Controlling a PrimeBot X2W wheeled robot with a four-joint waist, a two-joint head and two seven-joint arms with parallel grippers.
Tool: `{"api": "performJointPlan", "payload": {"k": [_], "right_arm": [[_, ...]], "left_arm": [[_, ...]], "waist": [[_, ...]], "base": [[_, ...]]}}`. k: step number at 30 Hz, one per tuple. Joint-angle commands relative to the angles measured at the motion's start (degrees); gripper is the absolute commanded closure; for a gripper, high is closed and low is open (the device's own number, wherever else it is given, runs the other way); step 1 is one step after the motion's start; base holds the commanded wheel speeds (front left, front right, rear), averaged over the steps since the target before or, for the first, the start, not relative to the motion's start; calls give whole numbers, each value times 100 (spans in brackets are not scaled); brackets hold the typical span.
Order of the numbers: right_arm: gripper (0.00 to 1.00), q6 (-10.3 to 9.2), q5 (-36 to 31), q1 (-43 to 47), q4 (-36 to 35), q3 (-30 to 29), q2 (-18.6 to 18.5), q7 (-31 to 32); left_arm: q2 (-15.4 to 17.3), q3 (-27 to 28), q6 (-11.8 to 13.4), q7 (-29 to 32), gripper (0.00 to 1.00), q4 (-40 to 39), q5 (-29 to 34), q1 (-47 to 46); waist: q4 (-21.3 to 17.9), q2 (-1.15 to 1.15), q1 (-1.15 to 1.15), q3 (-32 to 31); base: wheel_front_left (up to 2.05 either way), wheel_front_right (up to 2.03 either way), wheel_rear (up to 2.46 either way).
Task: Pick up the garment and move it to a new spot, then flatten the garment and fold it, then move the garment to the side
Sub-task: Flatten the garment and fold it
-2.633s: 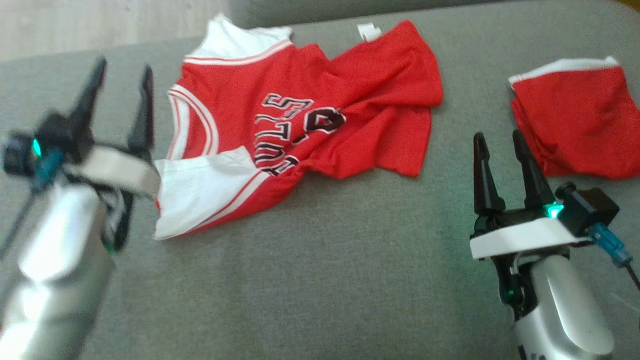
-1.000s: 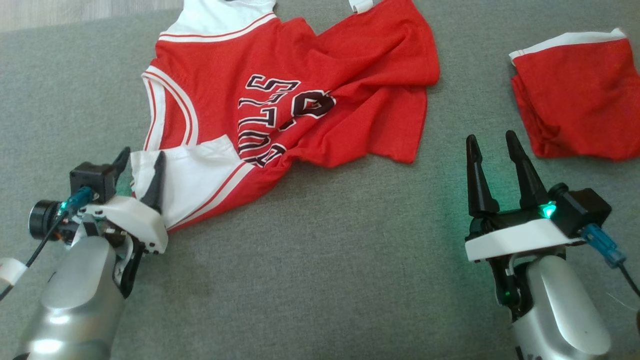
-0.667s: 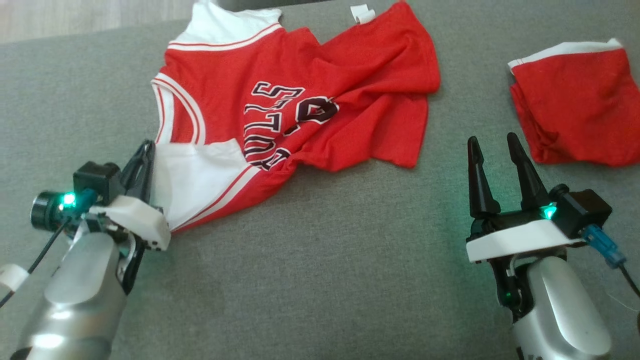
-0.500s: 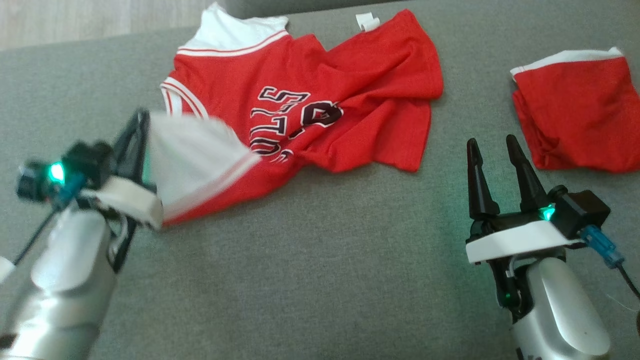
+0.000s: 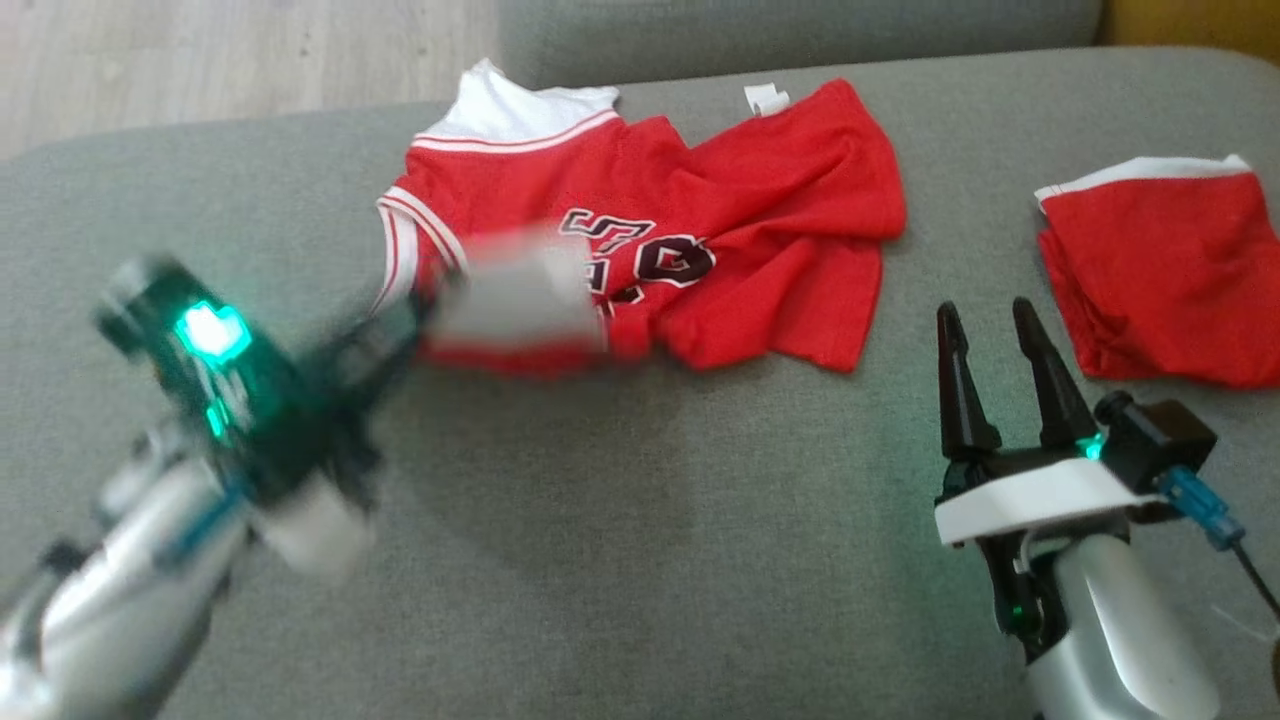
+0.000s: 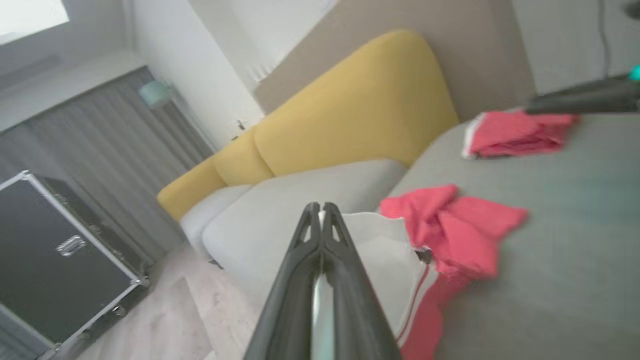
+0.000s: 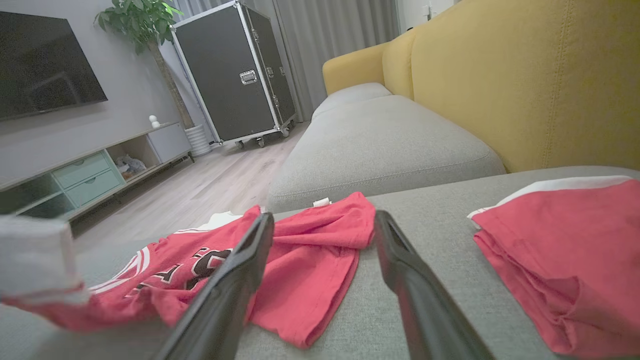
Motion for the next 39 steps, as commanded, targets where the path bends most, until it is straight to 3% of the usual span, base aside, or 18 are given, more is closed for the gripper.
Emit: {"api": "performJointPlan", "payload": {"k": [1, 7, 11, 12, 13, 17, 21, 22, 23, 26, 29, 32, 35, 39], "right_arm": [[0, -4, 54, -14, -104, 113, -9, -62], [0, -4, 87, -22, -1, 68, -9, -62], [0, -4, 121, -39, 41, 92, -9, -62], [0, -4, 132, -46, 51, 105, -9, -62], [0, -4, 141, -53, 61, 122, -9, -62], [0, -4, 162, -47, 79, 147, -9, -62], [0, -4, 137, -35, 97, 103, -9, -62], [0, -4, 136, -33, 100, 100, -9, -62], [0, -4, 138, -23, 103, 100, -9, -62], [0, -4, 136, 6, 111, 110, -9, -62], [0, -4, 119, 25, 101, 110, -9, -62], [0, -4, 115, 29, 42, 117, -9, -62], [0, -4, 121, 36, -11, 149, -9, -62], [0, -4, 116, 55, -81, 161, -9, -62]], "left_arm": [[672, -262, 14, -22, 100, -441, 71, 14], [1741, -2053, 11, -22, 100, -730, 33, 164], [1934, -2699, 11, 74, 100, -491, -110, 91], [1953, -2830, 11, 140, 41, -365, -160, 61], [1965, -2983, 11, 183, 0, -264, -173, 27], [1889, -3120, 11, 470, 0, 115, -618, 22], [1782, -2793, 122, 533, 0, 327, -1345, 89], [1739, -2639, 250, 495, 0, 364, -1548, 104], [1599, -2242, 599, 372, 0, 409, -2023, 144], [1302, -1571, 1146, 156, 0, 412, -2734, 227], [966, -863, 1603, 17, 0, 352, -3305, 363], [577, -108, 1875, -17, 0, 225, -3528, 549], [90, 641, 1976, -20, 0, 63, -3411, 935], [-457, 1216, 1819, -21, 0, 99, -3095, 1429]], "waist": [[66, 0, 1, -88], [158, 0, 1, -188], [175, 0, 1, -216], [173, 0, 1, -220], [165, 0, 1, -224], [136, 0, 1, -250], [92, 0, 1, -283], [81, 0, 1, -296], [63, 0, 1, -318], [40, 0, 1, -367], [16, 0, 1, -404], [-11, 0, 1, -408], [-47, 0, 1, -400], [-82, 0, 1, -326]], "base": [[0, 0, 0], [0, 0, 0], [0, 0, 0], [0, 0, 0], [0, 0, 0], [0, 0, 0], [0, 0, 0], [0, 0, 0], [0, 0, 0], [0, 0, 0], [0, 0, 0], [0, 0, 0], [0, 0, 0], [0, 0, 0]]}}
